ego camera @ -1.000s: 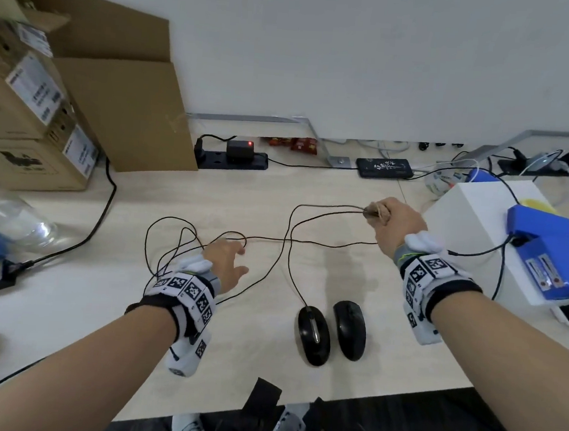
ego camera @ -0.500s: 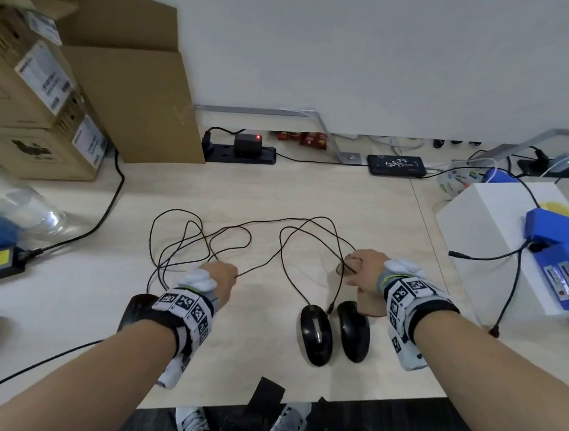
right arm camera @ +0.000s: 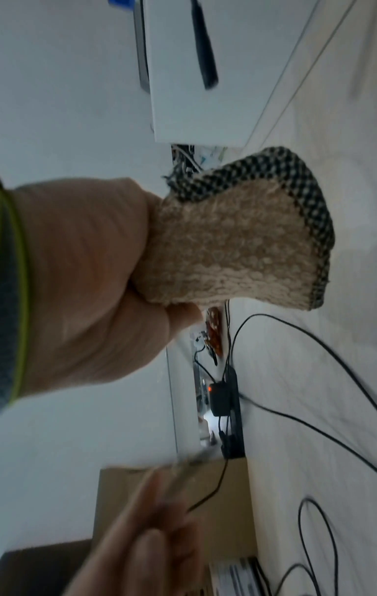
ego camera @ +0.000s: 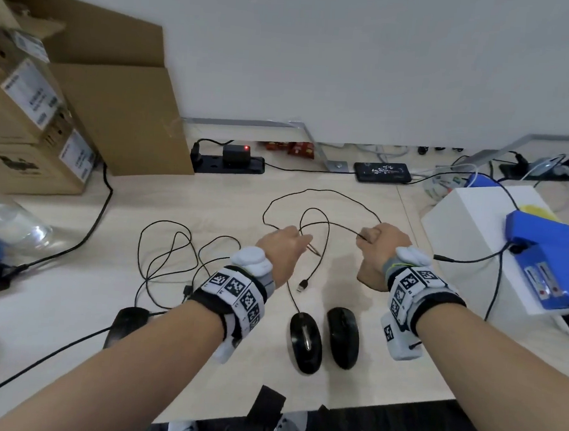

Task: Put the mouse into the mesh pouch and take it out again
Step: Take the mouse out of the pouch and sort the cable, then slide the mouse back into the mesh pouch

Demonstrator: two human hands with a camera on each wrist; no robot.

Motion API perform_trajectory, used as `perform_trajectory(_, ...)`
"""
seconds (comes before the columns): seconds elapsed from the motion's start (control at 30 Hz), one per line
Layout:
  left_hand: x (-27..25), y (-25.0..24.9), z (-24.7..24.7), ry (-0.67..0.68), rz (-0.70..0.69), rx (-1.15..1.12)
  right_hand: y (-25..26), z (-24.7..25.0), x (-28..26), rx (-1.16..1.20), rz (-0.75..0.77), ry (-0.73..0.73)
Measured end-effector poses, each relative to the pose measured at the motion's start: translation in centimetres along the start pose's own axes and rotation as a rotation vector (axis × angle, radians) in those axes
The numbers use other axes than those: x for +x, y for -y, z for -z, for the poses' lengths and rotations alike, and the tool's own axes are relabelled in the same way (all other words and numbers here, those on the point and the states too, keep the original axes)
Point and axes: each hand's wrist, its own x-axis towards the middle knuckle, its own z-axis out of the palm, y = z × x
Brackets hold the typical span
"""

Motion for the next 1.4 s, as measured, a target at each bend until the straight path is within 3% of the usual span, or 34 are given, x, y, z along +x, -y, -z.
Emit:
perform_trajectory(0.1, 0.5, -0.7, -3.0, 0.317, 0.05, -0.05, -2.4, -0.4, 0.8, 0.097, -0.074, -0.041)
perform_trajectory(0.17, 0.1, -0.8, -4.1, 0.425, 0.081, -0.031, -3.1, -1.2, 1.2, 0.232, -0.066, -0.034)
perform_trajectory(0.33, -2.4, 2.5, -5.2, 0.254, 0.158, -0.123, -0.4, -2.2, -0.6, 0.431, -0.015, -0.163)
perform_trajectory(0.43, -4.7, 5.8, -4.7, 0.099, 0.33, -0.319, 4.0, -3.1, -2.2, 0.517, 0.033, -0.088)
perform_trajectory(0.53, -7.7, 8.7, -3.7, -0.158, 0.504, -0.523, 8.4, -5.2, -3.9, 0.665, 0.142, 0.055)
perform_trajectory(0.6, -10.9, 11.3, -2.9, -0.336, 0.663, -0.576, 11.7, -7.9, -5.2, 0.759, 0.184, 0.186)
perform_trajectory(0.7, -15.1, 14.6, -3.5, -0.502, 0.781, -0.53, 14.8, -11.1, -6.6, 0.921, 0.148, 0.292)
perform_trajectory(0.8, -19.4, 17.6, -4.8, -0.445, 0.932, -0.442, 17.5, -13.4, -8.1, 0.987, 0.082, 0.383)
perform_trajectory(0.93, -22.5, 18.7, -6.7, 0.016, 1.059, -0.364, 18.8, -15.1, -9.1, 1.041, 0.037, 0.442)
perform_trajectory(1.03, -23.9, 18.7, -7.4, 0.18, 1.029, -0.289, 19.8, -16.0, -10.0, 1.079, -0.018, 0.474)
perform_trajectory(1.17, -23.6, 18.2, -7.4, 0.193, 1.047, -0.241, 20.2, -16.5, -10.6, 1.095, -0.049, 0.494)
perform_trajectory(1.23, -23.4, 18.4, -6.6, 0.179, 1.076, -0.352, 20.0, -16.5, -10.9, 1.114, -0.074, 0.525)
perform_trajectory(1.4, -21.8, 18.7, -2.6, -0.173, 1.035, -0.83, 19.7, -14.9, -11.0, 1.182, -0.068, 0.536)
